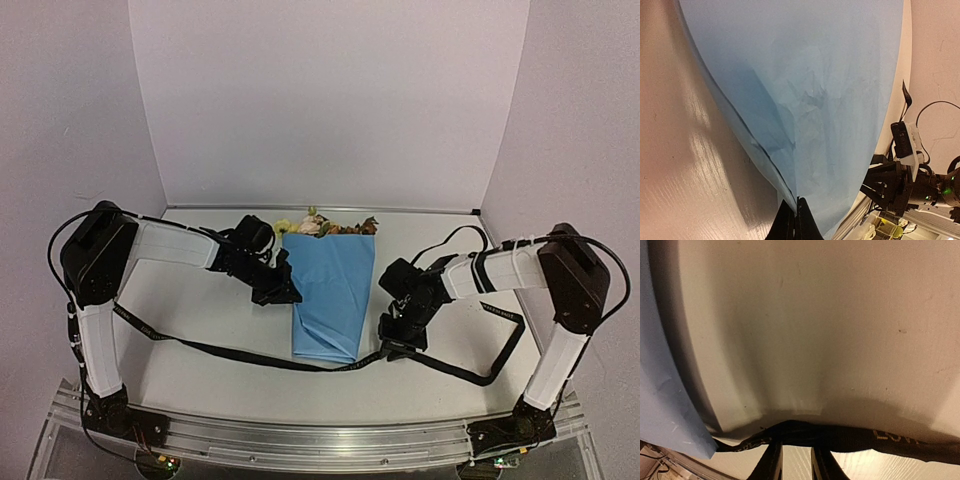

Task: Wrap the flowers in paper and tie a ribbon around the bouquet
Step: Adjust the ribbon at the center of the board, then pick up the folded bouquet from the center of the board, then place the folded bouquet on the ribbon.

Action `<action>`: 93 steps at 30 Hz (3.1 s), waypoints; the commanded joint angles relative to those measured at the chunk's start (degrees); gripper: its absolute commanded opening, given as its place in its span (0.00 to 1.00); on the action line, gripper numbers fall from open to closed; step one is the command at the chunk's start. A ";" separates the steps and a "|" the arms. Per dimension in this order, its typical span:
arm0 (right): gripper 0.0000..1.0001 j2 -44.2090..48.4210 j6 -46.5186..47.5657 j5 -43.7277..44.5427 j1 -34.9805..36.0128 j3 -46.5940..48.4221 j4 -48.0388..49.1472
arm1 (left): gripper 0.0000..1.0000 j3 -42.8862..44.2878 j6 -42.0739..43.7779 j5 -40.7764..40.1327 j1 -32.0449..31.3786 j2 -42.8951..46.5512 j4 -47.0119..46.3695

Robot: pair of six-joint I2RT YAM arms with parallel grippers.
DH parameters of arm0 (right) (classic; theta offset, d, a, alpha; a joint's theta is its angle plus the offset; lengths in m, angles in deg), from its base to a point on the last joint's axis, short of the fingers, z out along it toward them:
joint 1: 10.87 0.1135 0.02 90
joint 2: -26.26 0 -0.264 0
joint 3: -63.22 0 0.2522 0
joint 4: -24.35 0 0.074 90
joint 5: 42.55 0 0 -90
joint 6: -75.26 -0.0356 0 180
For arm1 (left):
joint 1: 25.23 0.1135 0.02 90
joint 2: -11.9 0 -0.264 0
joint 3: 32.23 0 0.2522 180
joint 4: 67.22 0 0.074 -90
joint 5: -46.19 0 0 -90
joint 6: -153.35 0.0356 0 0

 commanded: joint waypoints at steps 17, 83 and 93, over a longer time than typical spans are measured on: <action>0.08 -5.69 -5.38 5.54 -1.36 5.18 2.30 | 0.00 -1.77 -5.22 7.94 1.48 3.80 -6.12; 0.05 -5.37 -12.44 15.33 -9.89 2.98 14.29 | 0.00 -22.98 -23.02 5.64 -6.91 7.62 -30.10; 0.16 1.20 -9.65 9.93 -10.04 2.78 12.93 | 0.33 -22.07 -17.71 -2.62 -7.88 12.48 -18.72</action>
